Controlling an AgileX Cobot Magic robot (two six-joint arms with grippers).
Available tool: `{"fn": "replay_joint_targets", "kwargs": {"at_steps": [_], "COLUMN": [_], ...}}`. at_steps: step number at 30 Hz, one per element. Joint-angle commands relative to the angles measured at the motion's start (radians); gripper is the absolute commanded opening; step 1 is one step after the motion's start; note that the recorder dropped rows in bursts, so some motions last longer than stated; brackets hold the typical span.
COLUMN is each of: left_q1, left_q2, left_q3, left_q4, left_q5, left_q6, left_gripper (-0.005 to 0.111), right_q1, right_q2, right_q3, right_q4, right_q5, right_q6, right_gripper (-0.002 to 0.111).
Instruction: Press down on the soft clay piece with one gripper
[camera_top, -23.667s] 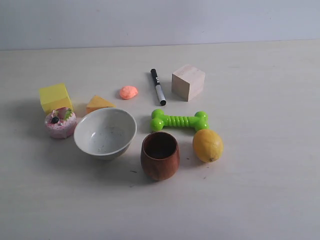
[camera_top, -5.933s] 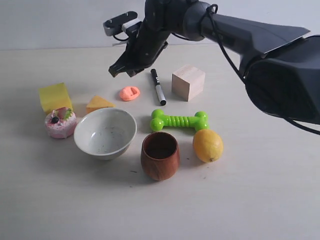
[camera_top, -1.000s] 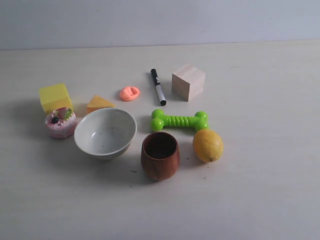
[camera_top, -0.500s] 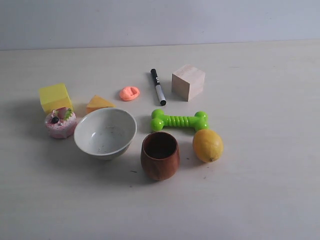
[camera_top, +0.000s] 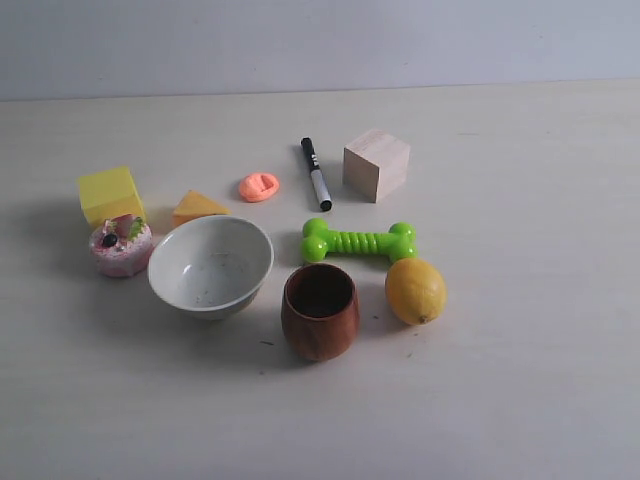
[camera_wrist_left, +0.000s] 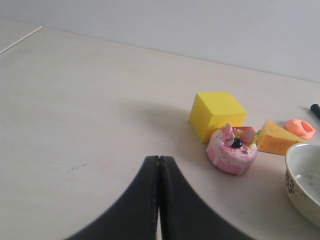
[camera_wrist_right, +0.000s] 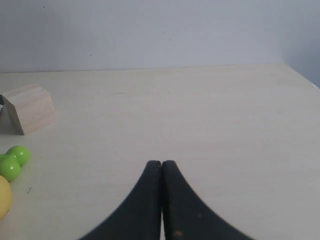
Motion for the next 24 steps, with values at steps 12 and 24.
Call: {"fn": "replay_joint_targets", "kwargs": {"at_steps": [12, 24], "left_q1": [-0.005, -0.005], "left_q2": [-0.007, -0.007], "left_q3": [0.003, 0.003], "left_q4": [-0.006, -0.006], "left_q5": [-0.001, -0.001], "left_q6": [0.003, 0.003], "left_gripper": [0.0, 0.0], "right_q1": [-0.012, -0.012], "right_q2": [-0.006, -0.006], "right_q3": [0.004, 0.004], "right_q4": [0.005, 0.005], "right_q5": [-0.003, -0.003], "right_q6": [-0.004, -0.004], "right_gripper": [0.0, 0.0]}}
